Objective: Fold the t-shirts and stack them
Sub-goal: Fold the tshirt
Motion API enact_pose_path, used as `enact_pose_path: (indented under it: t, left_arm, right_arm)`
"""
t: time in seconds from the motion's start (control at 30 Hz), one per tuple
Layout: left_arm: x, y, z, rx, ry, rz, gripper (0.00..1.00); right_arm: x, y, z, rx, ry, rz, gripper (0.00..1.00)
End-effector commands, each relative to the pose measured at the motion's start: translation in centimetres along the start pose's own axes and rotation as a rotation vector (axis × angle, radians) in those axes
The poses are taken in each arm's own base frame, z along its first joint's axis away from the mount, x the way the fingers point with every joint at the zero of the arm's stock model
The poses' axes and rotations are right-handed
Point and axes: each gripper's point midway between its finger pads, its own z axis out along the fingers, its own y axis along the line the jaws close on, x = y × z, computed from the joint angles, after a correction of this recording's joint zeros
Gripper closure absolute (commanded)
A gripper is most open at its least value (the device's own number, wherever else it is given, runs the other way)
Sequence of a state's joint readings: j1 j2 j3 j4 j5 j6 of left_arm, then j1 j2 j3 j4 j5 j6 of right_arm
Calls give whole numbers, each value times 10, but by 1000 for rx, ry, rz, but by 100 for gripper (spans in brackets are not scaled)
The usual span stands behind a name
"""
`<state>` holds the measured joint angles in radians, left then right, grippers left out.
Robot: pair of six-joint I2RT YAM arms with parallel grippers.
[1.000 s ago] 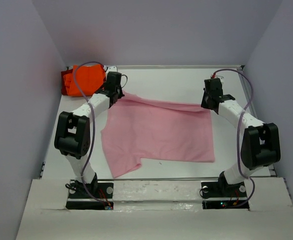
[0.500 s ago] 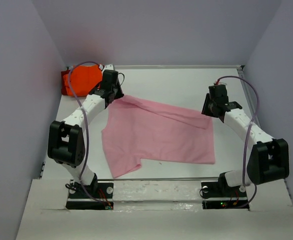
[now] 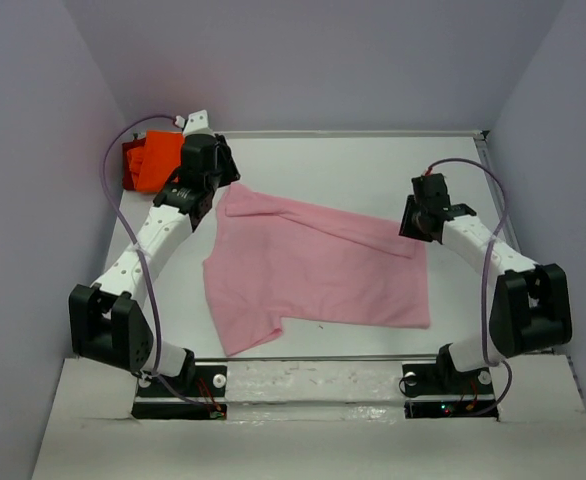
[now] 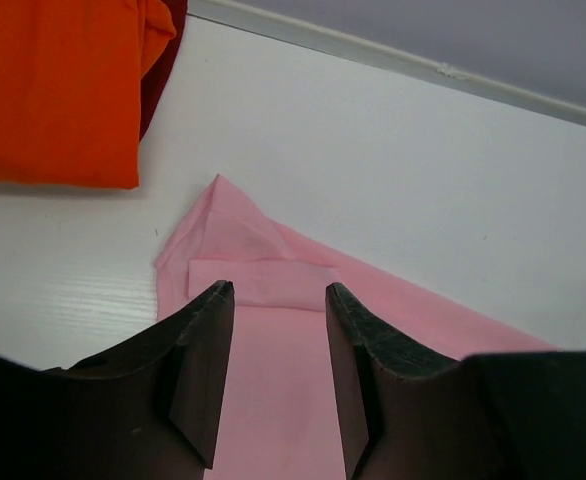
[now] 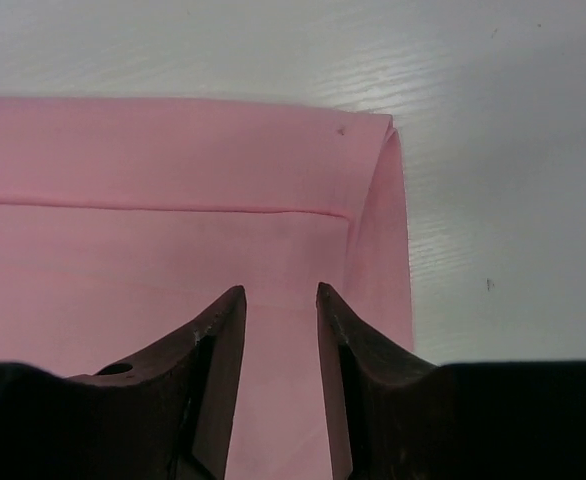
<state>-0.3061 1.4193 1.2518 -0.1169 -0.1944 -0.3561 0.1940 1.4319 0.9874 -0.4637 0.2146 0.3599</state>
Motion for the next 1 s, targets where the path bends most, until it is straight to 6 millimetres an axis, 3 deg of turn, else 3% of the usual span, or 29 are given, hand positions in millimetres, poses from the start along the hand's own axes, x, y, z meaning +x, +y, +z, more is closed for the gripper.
enact_pose_path:
  t: [0.0,0.2,0.73,0.97]
  left_arm:
    - [-3,-3,-4,35,-41,4,48]
    - [5,-9,-9,87,-33,-5,48]
    - [-7,-14,-24,126,-67,-5,48]
    - [-12,-14,-28,124,-82,1,48]
  right_arm:
    - [-12,-1,19,67,2,20,61]
    - [-19,-2,42,126,24,6,64]
    - [-9,4,80,156,126,-37,64]
    - [-24,11,101,180,143,-65,64]
